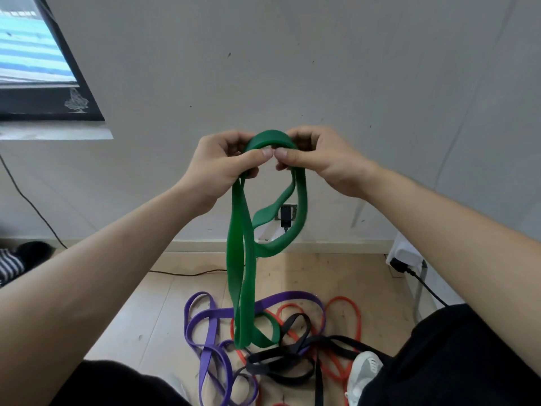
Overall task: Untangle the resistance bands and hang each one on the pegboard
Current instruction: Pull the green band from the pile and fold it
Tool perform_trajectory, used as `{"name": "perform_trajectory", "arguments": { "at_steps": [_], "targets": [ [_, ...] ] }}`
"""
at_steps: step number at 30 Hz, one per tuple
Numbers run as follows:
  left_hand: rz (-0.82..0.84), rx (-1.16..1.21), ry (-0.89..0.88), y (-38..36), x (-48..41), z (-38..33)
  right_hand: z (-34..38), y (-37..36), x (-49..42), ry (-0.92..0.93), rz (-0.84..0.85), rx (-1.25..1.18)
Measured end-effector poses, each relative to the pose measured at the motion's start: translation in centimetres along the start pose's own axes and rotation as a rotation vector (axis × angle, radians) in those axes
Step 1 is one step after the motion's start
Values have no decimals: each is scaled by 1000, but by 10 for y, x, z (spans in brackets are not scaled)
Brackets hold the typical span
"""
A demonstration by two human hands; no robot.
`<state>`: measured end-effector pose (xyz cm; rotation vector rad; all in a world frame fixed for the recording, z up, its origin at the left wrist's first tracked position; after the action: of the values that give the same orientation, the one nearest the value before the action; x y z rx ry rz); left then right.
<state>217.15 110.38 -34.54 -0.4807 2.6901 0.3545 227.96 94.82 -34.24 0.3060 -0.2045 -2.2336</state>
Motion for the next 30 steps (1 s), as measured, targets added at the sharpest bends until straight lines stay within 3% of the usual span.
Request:
{"name": "perform_trajectory", "arguments": {
  "at_steps": [6,13,21,30],
  "targets": [
    [141,-126,33,-5,9,18,10,2,1,19,-48,-99],
    [357,-305,206,-5,21,57,18,47,4,19,-326,-402],
    [103,-192,173,23,4,37,-29,89,7,-176,-277,-263],
    [-118,34,56,17,-9,11,-54,80,15,-293,-79,201]
  ]
}}
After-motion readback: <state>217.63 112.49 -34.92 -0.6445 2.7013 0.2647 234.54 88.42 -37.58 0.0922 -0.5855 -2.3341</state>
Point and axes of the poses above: each hand's wrist, its own x-axis away from the middle knuckle, its own y-axis out of the back of the hand, z = x × y, the point moved 3 cm from there along -x, towards the middle knuckle, and after that the axes turned 7 degrees about -y, right-handed, at the moved point
